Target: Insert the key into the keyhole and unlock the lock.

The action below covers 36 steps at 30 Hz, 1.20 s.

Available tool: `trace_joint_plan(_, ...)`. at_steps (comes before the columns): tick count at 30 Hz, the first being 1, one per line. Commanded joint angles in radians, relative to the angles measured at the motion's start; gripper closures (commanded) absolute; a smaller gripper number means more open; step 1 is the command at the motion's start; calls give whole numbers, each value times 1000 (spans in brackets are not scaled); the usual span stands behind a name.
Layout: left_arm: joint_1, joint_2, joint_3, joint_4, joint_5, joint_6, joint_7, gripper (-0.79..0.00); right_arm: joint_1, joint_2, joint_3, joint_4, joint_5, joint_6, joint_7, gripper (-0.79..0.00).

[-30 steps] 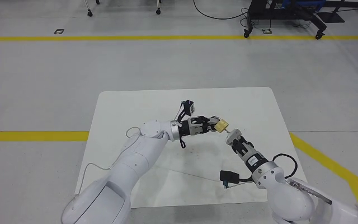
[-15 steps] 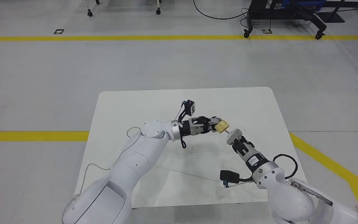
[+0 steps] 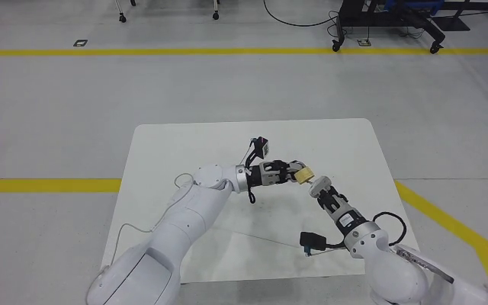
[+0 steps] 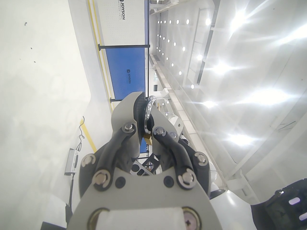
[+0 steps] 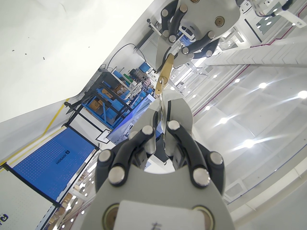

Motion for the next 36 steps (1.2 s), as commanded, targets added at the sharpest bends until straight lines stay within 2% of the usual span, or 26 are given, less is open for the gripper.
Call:
trace_joint_plan(1, 1, 0, -4, 1, 1, -2, -3, 0, -14, -2, 11, -1, 5, 6, 9, 0)
trace_joint_plan(10, 7, -1, -15, -1, 21, -10, 21, 0, -69, -12, 55, -14, 10, 25, 18, 0)
trace_joint_plan(20, 7, -1, -15, 0, 24, -12, 25, 0, -73, -11, 58, -20, -23, 12, -2, 0)
trace_joint_plan(24, 46, 8, -24, -47, 44, 5, 126, 0, -75, -13, 61, -16, -8, 24, 0, 0)
trace_joint_plan(28, 90, 20, -47, -114, 40, 15, 176, 0, -101, -31, 101, 0, 103, 66, 137, 0)
trace_joint_plan(31, 121, 27, -69, -164, 17, 17, 185, 0, -122, -41, 109, -17, 127, 13, 212, 0)
trace_joint_plan(36, 142, 24, -69, -217, 25, 50, 230, 0, -131, -68, 118, -28, 197, -12, 309, 0)
